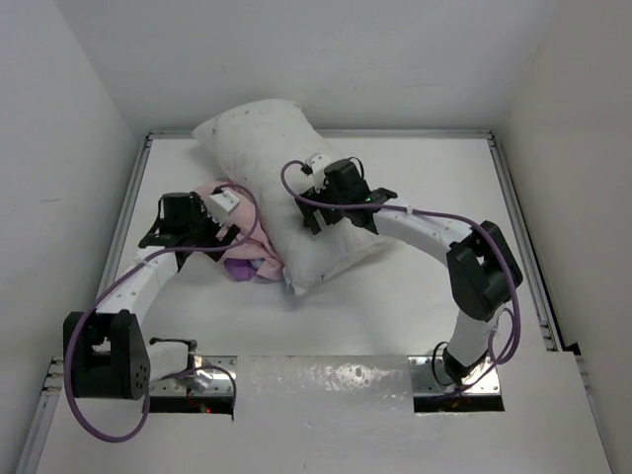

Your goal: Put the pillow into the pillowcase

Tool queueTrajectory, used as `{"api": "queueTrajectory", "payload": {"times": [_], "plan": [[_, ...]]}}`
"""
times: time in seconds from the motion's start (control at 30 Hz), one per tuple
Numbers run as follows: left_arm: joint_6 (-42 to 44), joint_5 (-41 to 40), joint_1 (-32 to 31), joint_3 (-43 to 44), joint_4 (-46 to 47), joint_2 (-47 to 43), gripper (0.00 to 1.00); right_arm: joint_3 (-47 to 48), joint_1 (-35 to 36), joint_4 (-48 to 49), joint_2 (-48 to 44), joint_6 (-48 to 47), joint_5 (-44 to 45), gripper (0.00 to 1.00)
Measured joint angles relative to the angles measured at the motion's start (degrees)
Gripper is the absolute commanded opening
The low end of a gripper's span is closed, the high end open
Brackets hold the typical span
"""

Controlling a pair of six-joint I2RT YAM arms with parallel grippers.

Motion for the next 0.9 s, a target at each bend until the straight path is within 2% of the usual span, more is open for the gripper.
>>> {"api": "queueTrajectory", "payload": {"times": [0.03, 0.07, 0.13, 0.17, 0.2, 0.23, 0.27, 0.3, 0.33, 0.37, 0.43, 0.47, 0.6, 0.63, 0.67, 0.73, 0.77, 0.87, 0.9], "plan": [[-0.07, 0.04, 0.00, -0.02, 1.11, 0.59, 1.00, 0.35, 0.13, 0.11, 0.52, 0.15, 0.00, 0.83], [-0.24, 0.07, 0.00, -0.11, 2.49, 1.16, 0.97, 0.39, 0.26, 0.15, 0.55, 0.22, 0.00, 0.63], [-0.83, 0.31, 0.00, -0.68, 5.53, 2.12, 0.87, 0.37, 0.31, 0.13, 0.13, -0.02, -0.02, 0.33], [-1.03, 0.50, 0.00, -1.01, 6.51, 2.45, 0.81, 0.04, 0.31, 0.37, -0.28, -0.13, 0.04, 0.21], [-1.07, 0.72, 0.00, -1.25, 7.02, 2.62, 0.68, -0.79, 0.31, 0.87, -1.09, 0.15, 0.35, 0.07], [-1.31, 1.09, 0.00, -1.92, 8.11, 3.04, 0.61, -1.75, 0.28, 0.83, -2.10, -0.20, 0.39, 0.01], [-1.36, 1.40, 0.00, -2.49, 8.87, 3.21, 0.53, -2.91, 0.22, 1.07, -3.30, -0.26, 1.20, 0.00], [-1.73, 1.66, 0.00, -3.23, 9.79, 3.30, 0.39, -4.11, -0.11, 1.16, -4.74, -0.48, 1.88, 0.00], [-2.40, 1.77, 0.00, -3.89, 10.38, 3.30, 0.33, -5.16, -0.42, 1.11, -6.12, -0.50, 2.14, 0.00], [-2.73, 1.88, 0.00, -4.63, 11.13, 3.30, 0.19, -6.16, -1.05, 0.92, -7.74, -0.46, 2.27, 0.00], [-3.56, 2.12, 0.00, -5.86, 11.98, 3.34, 0.05, -7.78, -3.78, 0.13, -10.91, -0.15, 2.34, 0.00], [-4.11, 2.21, 0.00, -6.27, 12.15, 3.34, 0.00, -8.61, -6.54, -0.83, -13.03, 0.33, 2.36, 0.00], [-5.46, 2.27, 0.00, -6.88, 13.66, 3.26, 0.00, -9.84, -18.43, -3.96, -19.02, 0.59, 3.56, 0.00], [-5.66, 2.23, 0.00, -6.91, 13.94, 3.08, 0.00, -9.84, -21.03, -4.74, -20.02, -0.11, 4.09, 0.06], [-5.81, 2.16, 0.00, -6.91, 14.21, 2.86, 0.00, -9.81, -23.41, -5.73, -21.00, -1.46, 5.11, 0.28], [-5.86, 1.79, 0.00, -6.91, 14.12, 2.10, 0.00, -8.83, -25.66, -9.07, -22.03, -4.52, 6.54, 0.94], [-5.88, 1.57, 0.00, -6.84, 13.75, 1.70, 0.00, -7.43, -25.77, -11.39, -21.97, -6.34, 6.49, 0.99], [-5.77, 0.20, 0.00, -4.31, 9.51, 1.16, 0.00, -1.88, -24.13, -16.52, -20.94, -10.19, 4.09, 0.99], [-5.73, 0.09, 0.00, -2.93, 8.15, 1.16, 0.06, -0.22, -22.93, -17.03, -20.79, -10.86, 3.54, 0.99]]}}
